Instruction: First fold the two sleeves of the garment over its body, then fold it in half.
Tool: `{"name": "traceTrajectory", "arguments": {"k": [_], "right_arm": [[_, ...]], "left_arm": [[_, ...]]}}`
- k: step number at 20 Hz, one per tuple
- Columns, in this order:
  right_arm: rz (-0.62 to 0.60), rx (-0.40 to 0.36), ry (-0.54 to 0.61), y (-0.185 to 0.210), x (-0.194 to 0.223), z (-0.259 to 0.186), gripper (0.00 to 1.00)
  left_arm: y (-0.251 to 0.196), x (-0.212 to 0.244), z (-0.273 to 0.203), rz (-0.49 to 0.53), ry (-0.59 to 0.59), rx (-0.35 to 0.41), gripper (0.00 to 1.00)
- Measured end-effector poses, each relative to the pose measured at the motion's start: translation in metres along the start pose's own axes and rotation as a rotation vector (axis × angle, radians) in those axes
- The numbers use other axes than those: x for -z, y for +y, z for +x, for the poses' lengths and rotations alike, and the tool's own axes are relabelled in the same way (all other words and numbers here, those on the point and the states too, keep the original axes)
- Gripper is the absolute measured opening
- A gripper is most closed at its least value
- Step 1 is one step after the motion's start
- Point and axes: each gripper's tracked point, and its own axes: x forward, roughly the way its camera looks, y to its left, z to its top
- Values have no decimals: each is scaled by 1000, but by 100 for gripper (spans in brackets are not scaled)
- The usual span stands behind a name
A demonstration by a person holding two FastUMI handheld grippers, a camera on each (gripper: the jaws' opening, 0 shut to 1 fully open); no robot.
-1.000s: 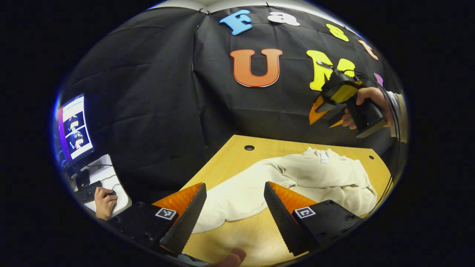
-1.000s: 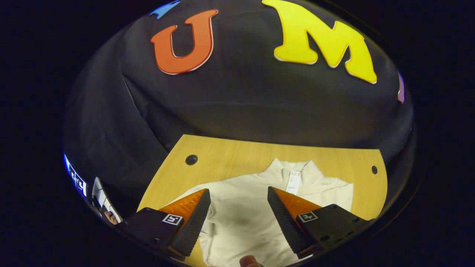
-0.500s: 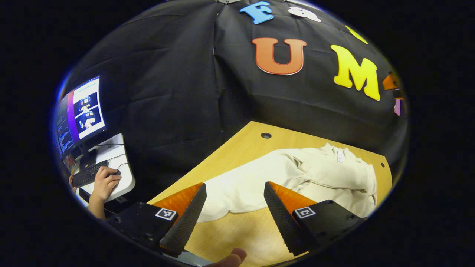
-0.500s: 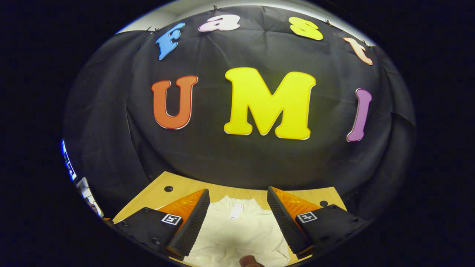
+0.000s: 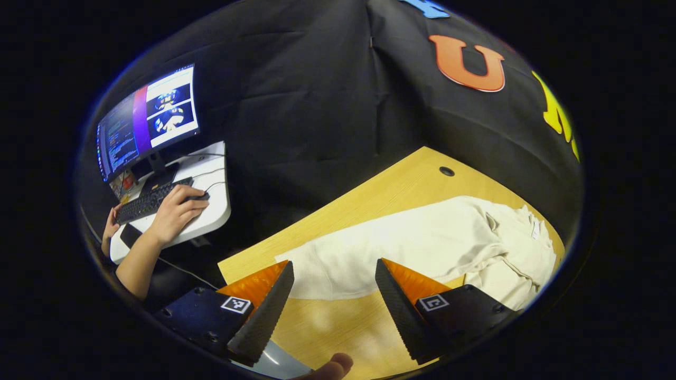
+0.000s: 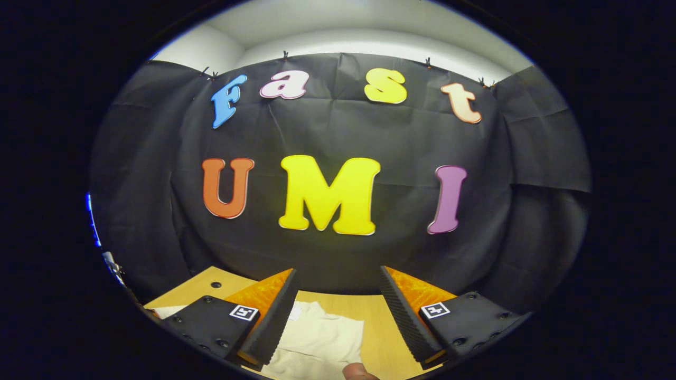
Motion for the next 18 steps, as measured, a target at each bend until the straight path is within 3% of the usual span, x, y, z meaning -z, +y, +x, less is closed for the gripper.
{"name": "traceTrajectory", "arguments": {"k": [8, 18], "right_arm": [[-15, 4, -4, -15, 17, -43, 95], [-37, -44, 57, 17, 44, -43, 95]], "left_arm": [[33, 27, 38, -123, 207, -121, 99], [40, 35, 74, -281, 436, -86, 93]]}}
